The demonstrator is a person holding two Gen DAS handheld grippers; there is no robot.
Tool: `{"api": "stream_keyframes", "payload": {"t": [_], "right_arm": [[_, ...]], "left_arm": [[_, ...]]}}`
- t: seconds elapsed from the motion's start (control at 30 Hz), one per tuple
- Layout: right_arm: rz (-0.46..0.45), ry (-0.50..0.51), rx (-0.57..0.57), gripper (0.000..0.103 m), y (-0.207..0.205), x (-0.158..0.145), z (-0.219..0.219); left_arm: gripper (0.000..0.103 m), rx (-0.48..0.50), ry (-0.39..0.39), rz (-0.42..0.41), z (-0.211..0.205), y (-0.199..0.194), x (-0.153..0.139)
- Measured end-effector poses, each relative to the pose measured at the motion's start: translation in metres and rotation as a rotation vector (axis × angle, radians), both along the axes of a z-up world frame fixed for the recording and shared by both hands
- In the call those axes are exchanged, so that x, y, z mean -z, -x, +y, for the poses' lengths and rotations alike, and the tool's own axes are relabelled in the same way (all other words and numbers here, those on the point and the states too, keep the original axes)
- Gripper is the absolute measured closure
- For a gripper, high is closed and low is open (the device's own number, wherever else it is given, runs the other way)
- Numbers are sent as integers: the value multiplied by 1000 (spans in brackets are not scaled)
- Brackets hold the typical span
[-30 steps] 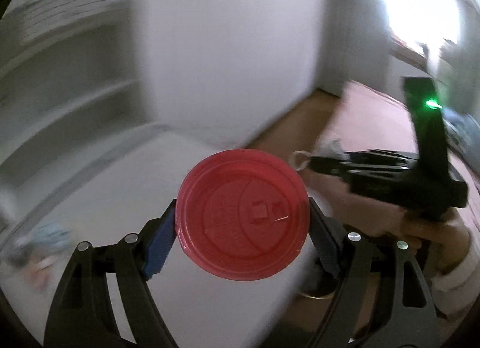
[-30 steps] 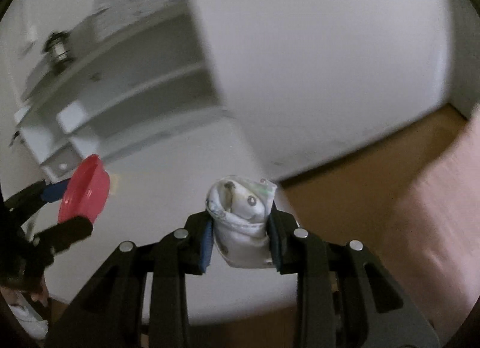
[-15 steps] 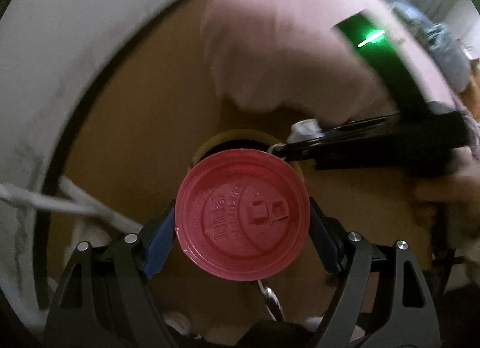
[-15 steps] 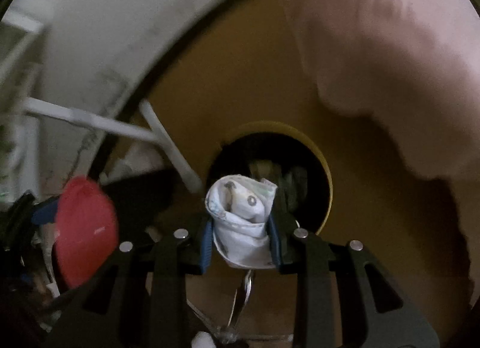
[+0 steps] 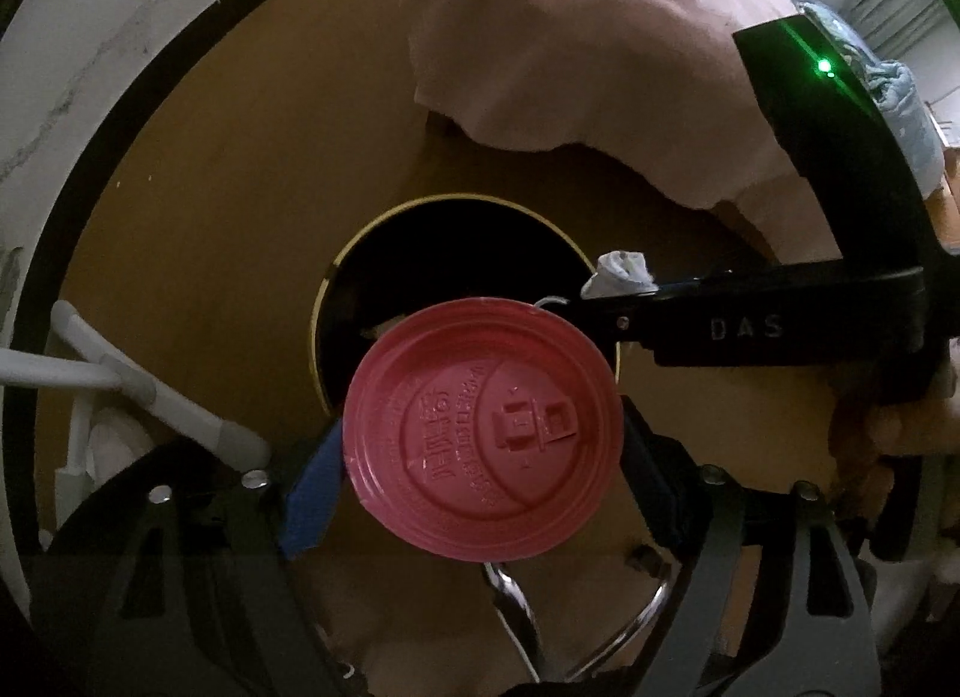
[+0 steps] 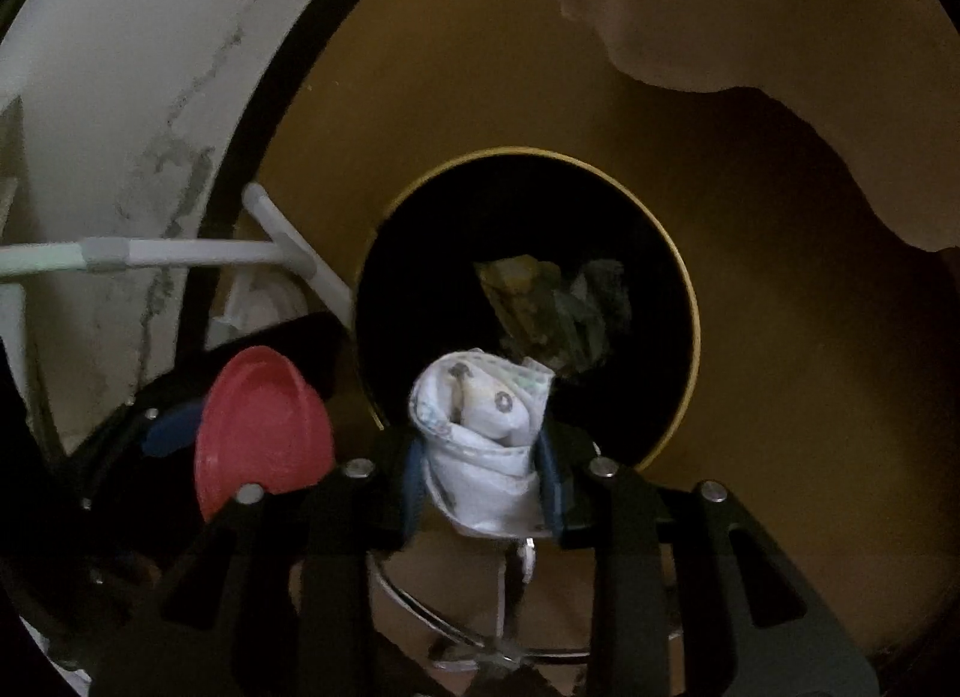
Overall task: Collect trash
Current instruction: 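Carry the red lid and white cloth to the bin and open both tools, then swing both open tools back toward the desk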
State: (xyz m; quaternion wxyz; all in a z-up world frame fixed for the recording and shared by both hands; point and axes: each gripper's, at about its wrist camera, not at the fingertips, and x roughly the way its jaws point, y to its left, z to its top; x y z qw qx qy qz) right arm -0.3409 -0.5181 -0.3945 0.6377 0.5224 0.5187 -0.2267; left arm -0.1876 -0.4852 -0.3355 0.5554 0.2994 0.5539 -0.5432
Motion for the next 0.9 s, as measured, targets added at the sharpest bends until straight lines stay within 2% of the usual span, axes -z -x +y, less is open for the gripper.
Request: {"api": "stream_keyframes", "payload": {"t": [0.03, 0.07, 0.13, 0.2, 0.27, 0.33, 0.43, 0.5, 0.53, 0.57, 0.6, 0.63, 0.7, 0.73, 0.8, 0.87, 0.9], "right_arm": [[-9, 14, 16, 24, 2, -5, -3], [-23, 30, 26, 16, 3, -11, -6], [-8, 74, 26, 16, 4, -24, -11], [62, 184, 17, 15, 8, -49, -18], [114, 312, 25, 12, 14, -78, -24], [156, 461, 60, 9, 22, -120, -27], [191, 673, 135, 8, 36, -185, -23], [179, 805, 187, 7, 48, -225, -16], [160, 902, 215, 7, 50, -248, -6], [142, 966, 218, 7, 51, -260, 1], [125, 1024, 203, 7, 46, -268, 10], [122, 1054, 159, 7, 39, -269, 17], [159, 1024, 51, 7, 21, -256, 23], [173, 1003, 7, 7, 9, -248, 29], [142, 1000, -34, 7, -8, -246, 39], [98, 1023, -71, 7, -35, -258, 51], [62, 1042, -86, 7, -50, -268, 58]], "left_arm": [[13, -5, 7, 21, 0, -1, -1], [7, -11, 13, 29, -1, -1, -3], [7, -24, 33, 9, 0, -2, -9], [7, -20, 46, -50, 1, 3, -19], [7, 22, 115, -115, 3, 17, -43], [7, 59, 202, -137, 5, 30, -71], [7, 81, 371, -153, 12, 43, -132], [7, 73, 479, -167, 25, 41, -178], [7, 66, 530, -190, 34, 37, -203], [7, 60, 572, -224, 46, 34, -224], [7, 47, 620, -311, 64, 27, -251], [7, 33, 634, -379, 77, 22, -266], [7, -28, 632, -498, 109, 3, -291], [7, -81, 626, -532, 129, -12, -302], [7, -219, 613, -547, 172, -50, -320], [7, -390, 584, -530, 223, -93, -329], [7, -527, 546, -526, 262, -124, -331]]}}
